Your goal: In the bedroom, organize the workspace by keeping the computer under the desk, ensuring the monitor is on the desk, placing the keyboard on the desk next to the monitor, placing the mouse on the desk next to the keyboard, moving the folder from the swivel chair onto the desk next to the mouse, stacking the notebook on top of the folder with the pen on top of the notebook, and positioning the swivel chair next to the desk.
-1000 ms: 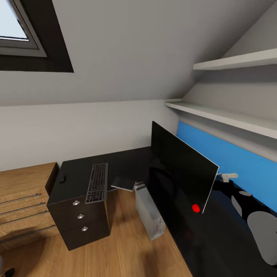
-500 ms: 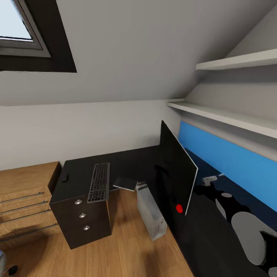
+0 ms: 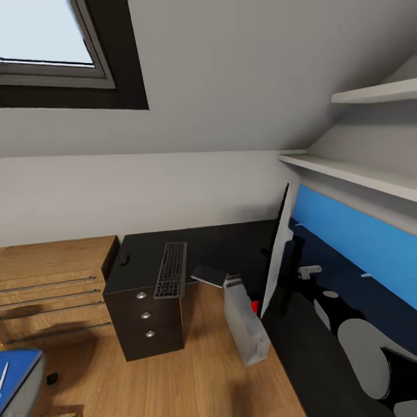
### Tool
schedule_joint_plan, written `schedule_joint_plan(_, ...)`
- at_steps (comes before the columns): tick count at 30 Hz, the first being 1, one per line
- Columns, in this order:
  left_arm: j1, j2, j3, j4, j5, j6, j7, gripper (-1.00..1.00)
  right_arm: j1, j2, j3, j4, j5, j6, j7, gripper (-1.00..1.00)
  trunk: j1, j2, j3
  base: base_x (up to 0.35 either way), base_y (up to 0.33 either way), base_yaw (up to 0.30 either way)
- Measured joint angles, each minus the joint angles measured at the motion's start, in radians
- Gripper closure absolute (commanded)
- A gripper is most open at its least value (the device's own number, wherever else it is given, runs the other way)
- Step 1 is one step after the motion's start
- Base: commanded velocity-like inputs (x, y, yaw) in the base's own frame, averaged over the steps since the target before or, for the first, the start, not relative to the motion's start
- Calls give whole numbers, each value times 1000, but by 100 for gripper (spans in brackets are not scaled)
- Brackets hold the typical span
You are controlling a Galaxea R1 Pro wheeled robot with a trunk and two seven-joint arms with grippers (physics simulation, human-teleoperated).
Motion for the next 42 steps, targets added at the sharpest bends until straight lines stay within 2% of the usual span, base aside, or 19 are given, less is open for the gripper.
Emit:
schedule_joint_plan(9,0,0,0,0,0,0,0,-100,0,10,0,-1,-14,-1,-26,-100,0,0,-3,0,0,128)
schedule_joint_plan(12,0,1,1,0,0,0,0,-100,0,28,1,-1,-14,0,-76,-100,0,0,-3,0,0,1)
schedule_joint_plan(13,0,2,1,0,0,0,0,-100,0,54,0,-1,-10,-13,-202,-100,0,0,-3,0,0,-48)
schedule_joint_plan(14,0,2,1,0,0,0,0,-100,0,55,0,-1,-9,-25,-214,-100,0,0,-3,0,0,-74)
schedule_joint_plan(15,0,2,1,0,0,0,0,-100,0,55,0,-1,-8,-34,-218,-100,0,0,-2,0,0,-218)
schedule_joint_plan(16,0,3,2,0,0,0,0,-100,0,49,0,0,-5,-97,-236,-100,0,0,-1,0,0,-224)
schedule_joint_plan(25,0,3,3,0,0,0,1,-100,0,48,1,1,-10,-107,-310,-100,0,0,8,0,0,-242)
schedule_joint_plan(29,0,3,3,0,0,0,1,-100,1,44,0,0,-10,-111,-382,-100,0,0,10,0,0,-185)
schedule_joint_plan(42,0,3,3,0,0,0,1,-100,0,42,4,14,-9,-134,-413,-100,0,0,11,0,0,-28)
